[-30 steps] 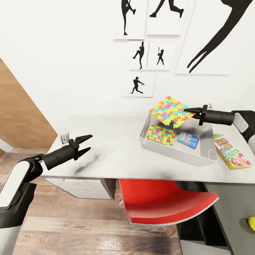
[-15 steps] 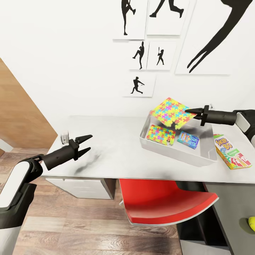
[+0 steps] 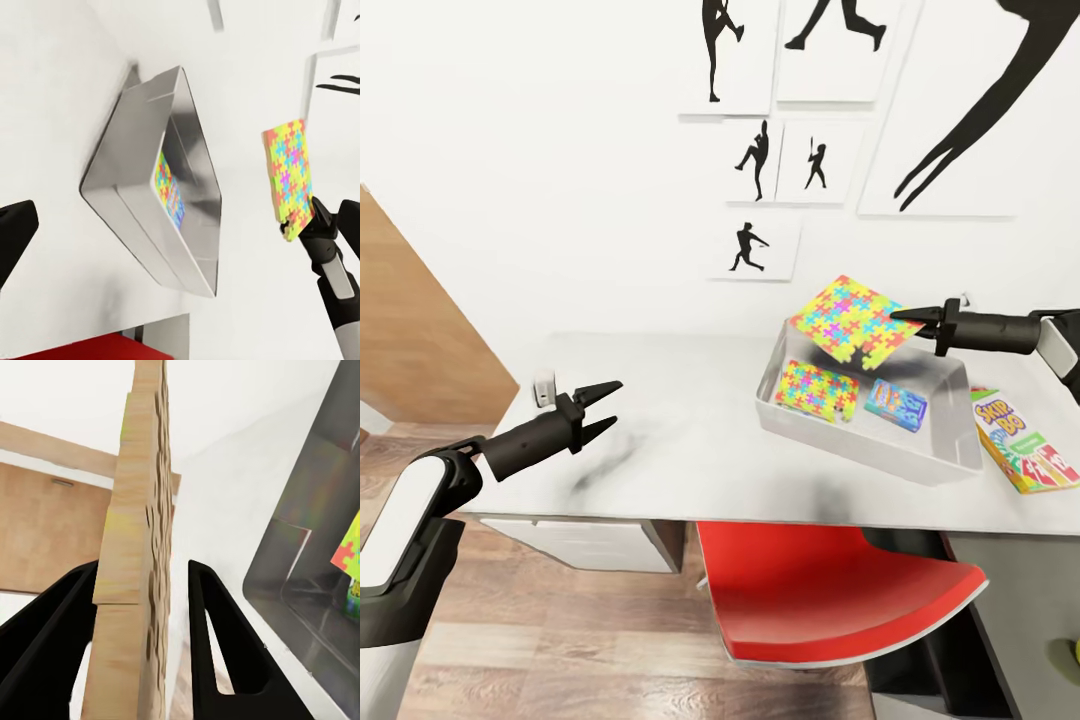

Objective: Put all the toys in the child's room - the three board games (two on the bed and one on the table), the two jigsaw puzzles on the table, and the tennis ball on the table - inside the toy box on the table in the child's room.

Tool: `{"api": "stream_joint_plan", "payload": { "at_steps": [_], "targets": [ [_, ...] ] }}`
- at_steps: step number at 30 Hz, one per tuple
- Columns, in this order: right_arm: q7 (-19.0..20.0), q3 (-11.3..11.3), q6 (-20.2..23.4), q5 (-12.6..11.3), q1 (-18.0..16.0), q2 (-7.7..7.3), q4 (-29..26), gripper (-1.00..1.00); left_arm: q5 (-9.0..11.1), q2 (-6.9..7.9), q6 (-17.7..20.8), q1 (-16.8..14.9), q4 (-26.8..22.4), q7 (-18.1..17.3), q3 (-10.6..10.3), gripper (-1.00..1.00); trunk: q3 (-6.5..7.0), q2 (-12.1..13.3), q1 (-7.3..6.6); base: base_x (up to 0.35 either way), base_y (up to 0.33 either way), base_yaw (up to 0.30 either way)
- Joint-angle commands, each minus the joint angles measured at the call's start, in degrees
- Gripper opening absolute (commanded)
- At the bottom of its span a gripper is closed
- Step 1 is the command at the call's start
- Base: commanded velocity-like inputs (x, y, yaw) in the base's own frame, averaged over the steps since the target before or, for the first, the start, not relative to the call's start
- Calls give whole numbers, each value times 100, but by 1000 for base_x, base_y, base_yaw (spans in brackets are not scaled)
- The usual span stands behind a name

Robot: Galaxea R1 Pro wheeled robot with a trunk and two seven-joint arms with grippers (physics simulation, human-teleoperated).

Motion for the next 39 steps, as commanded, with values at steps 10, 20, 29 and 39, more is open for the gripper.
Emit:
{"api": "stream_joint_plan", "payload": {
  "at_steps": [10, 20, 29, 39],
  "targets": [
    [31, 40, 34, -16, 37, -64, -61, -100, 43, -8, 15, -7, -8, 67, -2, 100, -9, -10, 4, 34, 0, 0],
    [39, 42, 34, -22, 45, -193, -89, -100, 37, -13, 15, -7, -9, 69, -3, 100, -9, -10, 4, 7, 0, 0],
    [45, 35, 34, -24, 48, -242, -100, -100, 35, -30, 11, -7, -9, 74, -4, 100, -9, -10, 4, 1, 0, 0],
    [52, 43, 34, -24, 104, -252, -105, -100, 29, -41, 10, -7, -13, 64, -19, 100, -9, -10, 4, 50, 31, 0]
  ]
}}
